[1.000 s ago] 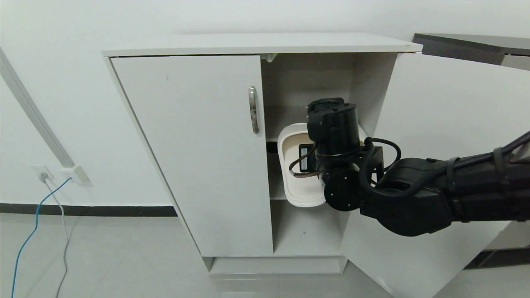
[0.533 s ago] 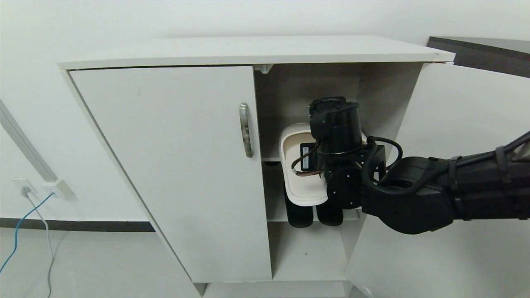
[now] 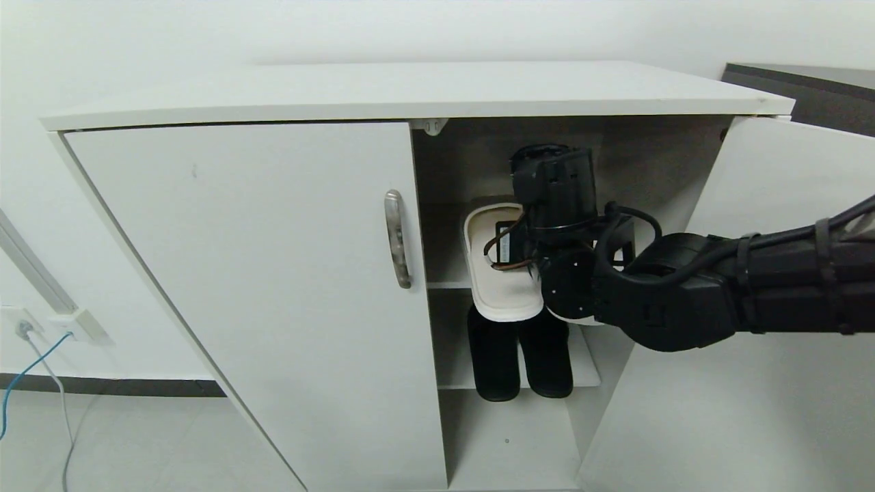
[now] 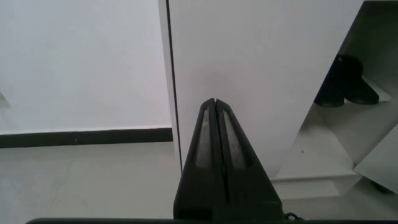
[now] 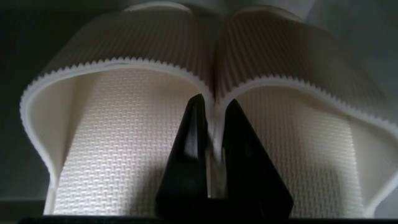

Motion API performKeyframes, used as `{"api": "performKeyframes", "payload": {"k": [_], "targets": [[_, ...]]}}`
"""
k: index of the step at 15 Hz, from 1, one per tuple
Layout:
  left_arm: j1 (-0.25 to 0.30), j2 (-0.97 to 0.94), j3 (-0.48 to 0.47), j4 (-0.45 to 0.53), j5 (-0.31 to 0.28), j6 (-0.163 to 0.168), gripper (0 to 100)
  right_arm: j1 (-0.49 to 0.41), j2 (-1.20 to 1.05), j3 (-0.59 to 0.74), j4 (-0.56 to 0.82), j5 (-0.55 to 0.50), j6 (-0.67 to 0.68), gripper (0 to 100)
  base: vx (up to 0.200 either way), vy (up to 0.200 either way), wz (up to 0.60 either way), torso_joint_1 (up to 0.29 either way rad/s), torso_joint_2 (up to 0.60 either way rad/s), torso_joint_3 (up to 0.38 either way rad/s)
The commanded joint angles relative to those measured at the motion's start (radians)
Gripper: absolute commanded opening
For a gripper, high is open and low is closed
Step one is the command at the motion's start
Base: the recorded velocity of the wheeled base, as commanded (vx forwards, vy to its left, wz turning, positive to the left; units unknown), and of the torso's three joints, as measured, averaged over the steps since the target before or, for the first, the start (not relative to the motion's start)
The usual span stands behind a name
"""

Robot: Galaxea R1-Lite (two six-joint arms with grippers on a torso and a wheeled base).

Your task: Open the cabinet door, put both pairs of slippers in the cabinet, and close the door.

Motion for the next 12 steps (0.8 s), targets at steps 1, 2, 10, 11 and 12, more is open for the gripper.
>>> {"api": "performKeyframes", "payload": {"k": [1, 2, 10, 11, 12], "targets": [[0.000, 0.001, 0.000, 0.000, 0.000, 0.000, 0, -0.007, 0.034, -0.064, 0.023, 0.013, 0.010, 0, 0.000, 0.000, 0.00, 0.000, 0.00, 0.000], [0.000, 0.001, 0.000, 0.000, 0.000, 0.000, 0, -0.013, 0.053, -0.101, 0.040, 0.020, 0.012, 0, 0.000, 0.000, 0.00, 0.000, 0.00, 0.000], [0.000, 0.001, 0.000, 0.000, 0.000, 0.000, 0, -0.089, 0.165, -0.365, 0.263, 0.134, 0.084, 0, 0.000, 0.000, 0.00, 0.000, 0.00, 0.000], [0.000, 0.001, 0.000, 0.000, 0.000, 0.000, 0, -0.093, 0.178, -0.383, 0.275, 0.144, 0.095, 0, 0.000, 0.000, 0.00, 0.000, 0.00, 0.000], [0.000, 0.001, 0.000, 0.000, 0.000, 0.000, 0, -0.104, 0.196, -0.400, 0.272, 0.138, 0.095, 0, 0.000, 0.000, 0.00, 0.000, 0.00, 0.000]]}}
